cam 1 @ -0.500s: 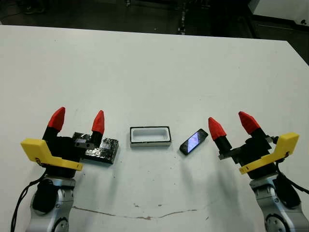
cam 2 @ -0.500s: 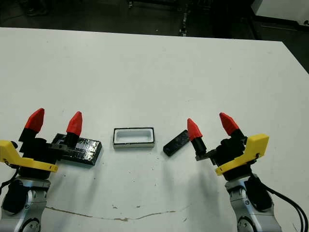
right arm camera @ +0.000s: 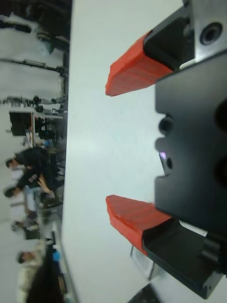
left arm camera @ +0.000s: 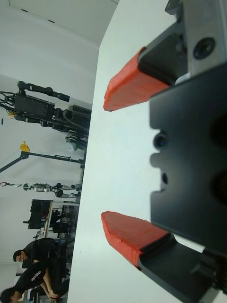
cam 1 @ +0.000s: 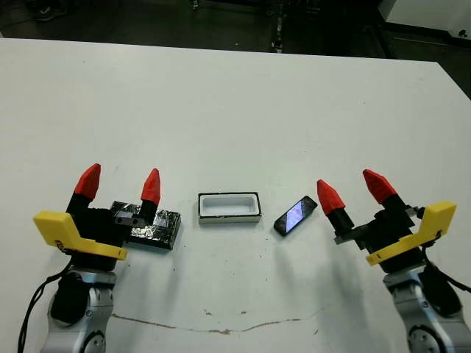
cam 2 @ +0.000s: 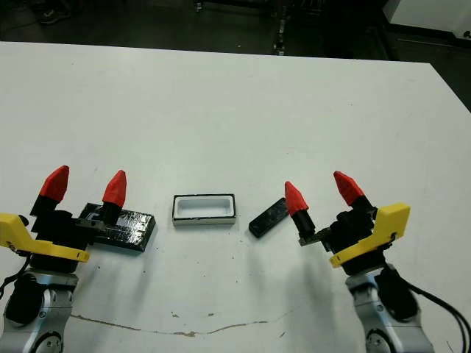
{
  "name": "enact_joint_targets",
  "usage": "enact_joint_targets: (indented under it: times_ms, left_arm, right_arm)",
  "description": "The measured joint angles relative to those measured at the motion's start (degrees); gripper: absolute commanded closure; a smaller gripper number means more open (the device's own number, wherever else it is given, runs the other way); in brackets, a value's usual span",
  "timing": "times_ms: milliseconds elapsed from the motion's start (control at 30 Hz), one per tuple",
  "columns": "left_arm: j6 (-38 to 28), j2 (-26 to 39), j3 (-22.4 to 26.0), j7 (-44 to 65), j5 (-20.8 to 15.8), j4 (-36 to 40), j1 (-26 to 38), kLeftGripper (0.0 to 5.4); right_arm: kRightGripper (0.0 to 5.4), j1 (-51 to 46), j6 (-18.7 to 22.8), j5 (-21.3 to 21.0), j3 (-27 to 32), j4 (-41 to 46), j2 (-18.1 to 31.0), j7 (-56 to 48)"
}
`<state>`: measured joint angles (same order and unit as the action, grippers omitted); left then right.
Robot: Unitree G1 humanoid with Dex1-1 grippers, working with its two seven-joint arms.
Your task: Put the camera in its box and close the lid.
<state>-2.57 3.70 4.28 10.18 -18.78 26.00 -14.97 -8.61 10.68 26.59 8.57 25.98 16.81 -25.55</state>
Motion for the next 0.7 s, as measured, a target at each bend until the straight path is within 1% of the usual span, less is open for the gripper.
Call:
enact_joint_targets:
  times_ms: [100,167,233,300,367,467,567,700]
  left_arm:
    - [-0.1,-0.2,-0.1,-0.1,0.1,0.0,-0.1,0.02]
    - [-0.5,-0.7,-0.3,-0.1,0.1,0.0,-0.2,0.02]
    - [-0.7,-1.1,-0.5,-0.1,0.1,0.0,-0.2,0.02]
    - [-0.9,-1.4,-0.7,-0.2,0.2,0.0,-0.4,0.02]
    - [-0.9,-1.6,-1.0,-0.4,0.7,0.1,-0.5,0.02]
    - [-1.0,-1.6,-1.1,-0.5,1.0,0.2,-0.6,0.02]
    - [-1.0,-1.7,-1.1,-0.7,1.1,0.2,-0.6,0.02]
    - [-1.0,-1.8,-1.1,-1.0,1.2,0.2,-0.5,0.02]
  right_arm:
    - [0.00,7.5,0.2,0.1,3.4,-3.5,9.6,-7.2]
    - [0.00,13.5,0.0,0.2,4.4,-6.7,16.3,-13.1]
    - [0.00,19.8,-0.9,-1.7,3.8,-11.2,22.1,-19.0]
    - [0.00,25.9,-1.4,-3.5,2.1,-15.5,26.4,-24.0]
    - [0.00,31.8,-1.9,-5.9,-1.6,-19.0,29.0,-29.3]
    - [0.00,39.8,-3.8,-10.8,-9.0,-23.1,31.2,-37.6]
    - [0.00,46.5,-6.2,-15.6,-15.6,-24.4,32.2,-44.9]
    - [0.00,52.9,-6.7,-19.8,-22.5,-25.1,32.3,-52.7]
